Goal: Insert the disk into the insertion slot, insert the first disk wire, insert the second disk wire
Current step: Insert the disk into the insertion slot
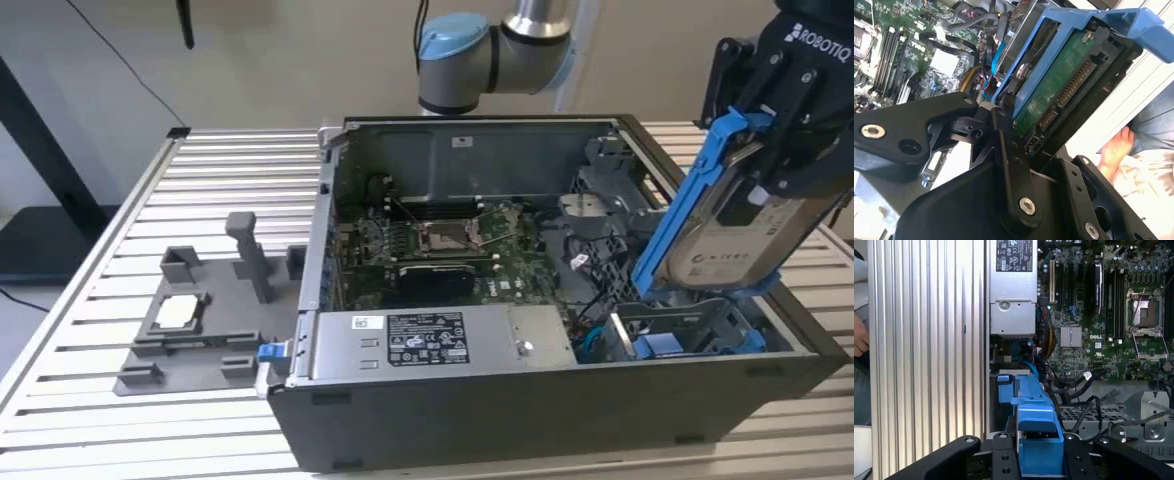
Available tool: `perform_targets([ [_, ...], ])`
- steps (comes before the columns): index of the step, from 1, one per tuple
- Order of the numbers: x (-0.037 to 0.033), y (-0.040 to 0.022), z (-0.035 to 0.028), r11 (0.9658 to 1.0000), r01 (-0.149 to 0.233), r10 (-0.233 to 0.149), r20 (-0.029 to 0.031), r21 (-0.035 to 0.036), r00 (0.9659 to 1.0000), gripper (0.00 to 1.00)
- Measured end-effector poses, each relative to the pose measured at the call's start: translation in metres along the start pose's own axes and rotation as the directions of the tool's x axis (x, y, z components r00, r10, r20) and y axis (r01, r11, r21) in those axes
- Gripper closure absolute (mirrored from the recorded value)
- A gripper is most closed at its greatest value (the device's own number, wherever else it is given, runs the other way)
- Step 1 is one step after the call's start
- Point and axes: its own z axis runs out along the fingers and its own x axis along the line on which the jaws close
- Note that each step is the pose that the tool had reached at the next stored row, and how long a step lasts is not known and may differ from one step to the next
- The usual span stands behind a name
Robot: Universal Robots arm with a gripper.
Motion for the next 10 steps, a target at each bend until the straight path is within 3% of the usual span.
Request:
perform_targets([
  [10, 0.0006, -0.0005, 0.0105, 1.0000, 0.003, -0.003, -0.0002, -0.0012, 1.0000, 0.67],
])
